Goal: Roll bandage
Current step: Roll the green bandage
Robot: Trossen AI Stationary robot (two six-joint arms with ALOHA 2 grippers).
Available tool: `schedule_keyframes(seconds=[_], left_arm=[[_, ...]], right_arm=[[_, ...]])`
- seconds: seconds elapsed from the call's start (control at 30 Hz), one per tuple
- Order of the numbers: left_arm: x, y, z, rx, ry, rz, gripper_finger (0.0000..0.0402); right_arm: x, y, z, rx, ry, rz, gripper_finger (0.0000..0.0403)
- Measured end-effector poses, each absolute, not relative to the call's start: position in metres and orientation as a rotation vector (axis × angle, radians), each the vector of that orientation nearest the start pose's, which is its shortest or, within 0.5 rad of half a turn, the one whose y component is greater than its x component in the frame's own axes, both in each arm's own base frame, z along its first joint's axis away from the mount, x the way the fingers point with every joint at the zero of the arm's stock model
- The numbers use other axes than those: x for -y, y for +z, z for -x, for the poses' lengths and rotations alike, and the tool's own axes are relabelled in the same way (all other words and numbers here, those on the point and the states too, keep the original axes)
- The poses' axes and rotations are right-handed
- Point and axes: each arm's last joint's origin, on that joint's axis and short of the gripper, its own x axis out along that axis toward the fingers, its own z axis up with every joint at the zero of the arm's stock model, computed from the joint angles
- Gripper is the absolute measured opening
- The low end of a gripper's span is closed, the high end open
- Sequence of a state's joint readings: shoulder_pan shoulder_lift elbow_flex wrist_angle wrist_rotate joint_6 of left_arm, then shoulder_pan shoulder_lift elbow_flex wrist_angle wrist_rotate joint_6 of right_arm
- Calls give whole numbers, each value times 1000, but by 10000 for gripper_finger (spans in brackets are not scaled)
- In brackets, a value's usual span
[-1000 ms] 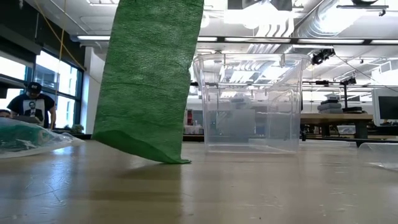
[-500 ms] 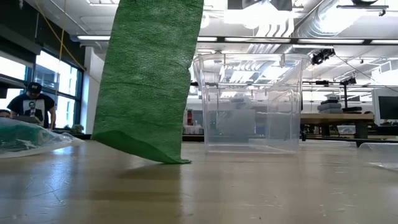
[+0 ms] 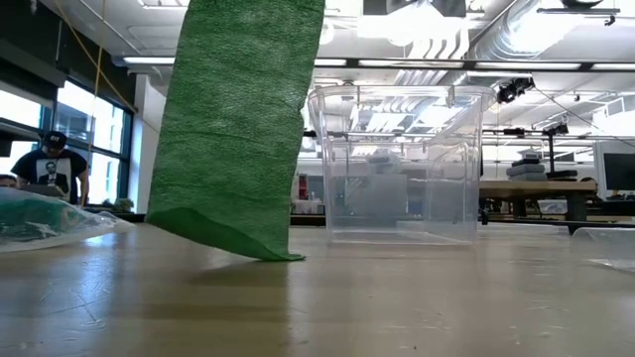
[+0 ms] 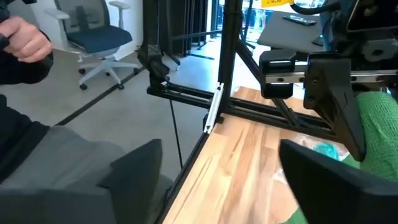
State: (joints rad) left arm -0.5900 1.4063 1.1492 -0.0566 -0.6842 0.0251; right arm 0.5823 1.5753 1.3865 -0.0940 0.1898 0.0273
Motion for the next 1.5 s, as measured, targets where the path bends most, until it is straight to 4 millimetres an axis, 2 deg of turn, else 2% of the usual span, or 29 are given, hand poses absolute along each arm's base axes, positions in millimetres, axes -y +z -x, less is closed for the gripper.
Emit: schedule_keyframes(seconds=[0.13, 0.23, 0.4, 0.5, 0.67, 0.83, 1.0, 1.17, 1.37, 1.5], left_arm=[[160, 332, -272, -253, 92, -195, 122], [160, 332, -272, -253, 92, -196, 122], [161, 332, -271, -252, 81, -195, 122], [162, 332, -272, -251, 48, -214, 122], [163, 334, -273, -235, 26, -252, 122], [164, 335, -273, -217, 18, -265, 122], [166, 337, -273, -198, -16, -294, 122], [166, 340, -274, -169, -28, -247, 125], [157, 339, -280, -191, -83, -17, 180], [147, 332, -286, -258, -110, 174, 220]], right_arm=[[-196, 354, -308, -271, 366, 65, 358], [-191, 353, -307, -280, 212, 89, 363], [-184, 359, -292, -304, -29, 168, 364], [-183, 353, -291, -338, -29, 159, 364], [-176, 335, -307, -315, -33, 139, 364], [-169, 334, -314, -260, -9, 130, 357], [-168, 335, -316, -251, 23, 152, 304], [-170, 335, -316, -242, 45, 243, 209], [-175, 334, -311, -254, 18, 437, 96], [-180, 330, -306, -296, -18, 642, 52]])
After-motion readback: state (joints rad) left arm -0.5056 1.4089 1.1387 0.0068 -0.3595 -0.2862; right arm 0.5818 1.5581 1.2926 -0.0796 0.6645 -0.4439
